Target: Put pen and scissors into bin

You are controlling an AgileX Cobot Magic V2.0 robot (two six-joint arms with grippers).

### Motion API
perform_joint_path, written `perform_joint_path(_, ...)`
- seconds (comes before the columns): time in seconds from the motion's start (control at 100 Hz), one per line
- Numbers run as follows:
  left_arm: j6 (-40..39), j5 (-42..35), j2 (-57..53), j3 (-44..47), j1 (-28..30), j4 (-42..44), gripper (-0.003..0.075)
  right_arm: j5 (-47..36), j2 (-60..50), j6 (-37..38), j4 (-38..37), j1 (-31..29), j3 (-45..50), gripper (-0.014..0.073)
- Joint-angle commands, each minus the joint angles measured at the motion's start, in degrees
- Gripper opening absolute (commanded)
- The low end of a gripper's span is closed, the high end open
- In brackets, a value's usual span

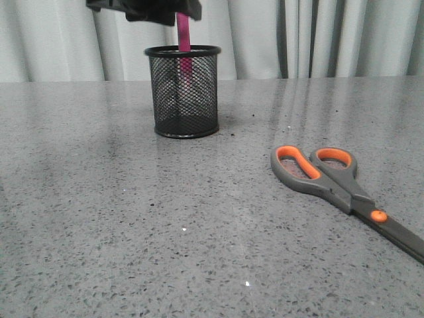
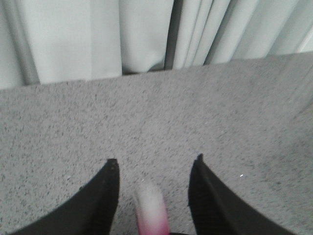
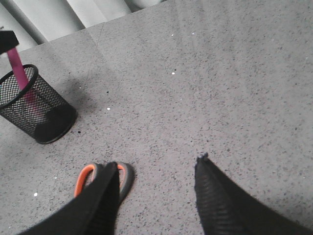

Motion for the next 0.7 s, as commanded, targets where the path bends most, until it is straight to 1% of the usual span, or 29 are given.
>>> perform_joint_path(0.0, -0.13, -0.35, -5.82, -2.0, -0.38, 0.07, 0.0354, -3.06, 0.62, -0.64, 2.46, 0.07, -2.37, 0.0318)
perform_joint_path(0.06, -0.13, 0.0, -8.54, -2.0, -0.38, 0.46, 0.0354, -1.97, 0.62, -2.23, 4.52, 0.08, -3.31, 0.0318)
perform_joint_path(0.1, -0.13, 0.0, -10.51, -2.0, -0.38, 0.94, 0.0353, -0.83, 0.62, -5.3, 6.51, 0.19, -4.34, 0.0318)
perform_joint_path(0.18, -0.13, 0.69, -14.35, -2.0, -0.38, 1.63, 0.0353, 1.17, 1.03, -11.94, 12.85, 0.19, -6.86, 0.032)
perform_joint_path(0.23, -0.13, 2.0, -17.08, -2.0, -0.38, 1.89, 0.0348, 4.36, 2.15, -15.74, 15.95, 0.19, -8.97, 0.032)
perform_joint_path(0.29, -0.13, 4.19, -20.8, -1.57, -0.38, 2.76, 0.0345, 9.19, 4.71, -17.34, 17.4, 0.19, -11.79, 0.0319)
perform_joint_path(0.37, -0.13, 7.51, -25.45, -0.63, -0.38, 4.21, 0.0345, 16.86, 8.63, -19.2, 17.27, 0.19, -16.16, 0.0319)
perform_joint_path(0.42, -0.13, 9.0, -28.43, 0.48, -0.38, 5.18, 0.0345, 19.52, 11.22, -20.5, 16.9, 0.53, -18.28, 0.0319)
perform_joint_path(0.5, -0.13, 10.65, -33.57, 2.98, -0.38, 6.54, 0.0345, 19.86, 13.85, -20.5, 13.62, 3.24, -20.69, 0.0319)
perform_joint_path(0.6, -0.13, 10.82, -39.82, 7.91, -0.38, 6.79, 0.0344, 20.7, 17.0, -20.14, 9.5, 7.97, -23.03, 0.0319)
perform_joint_path(0.69, -0.13, 9.79, -45.47, 12.42, -0.38, 7.02, 0.0344, 21.5, 20.34, -15.74, 3.48, 12.02, -24.56, 0.0319)
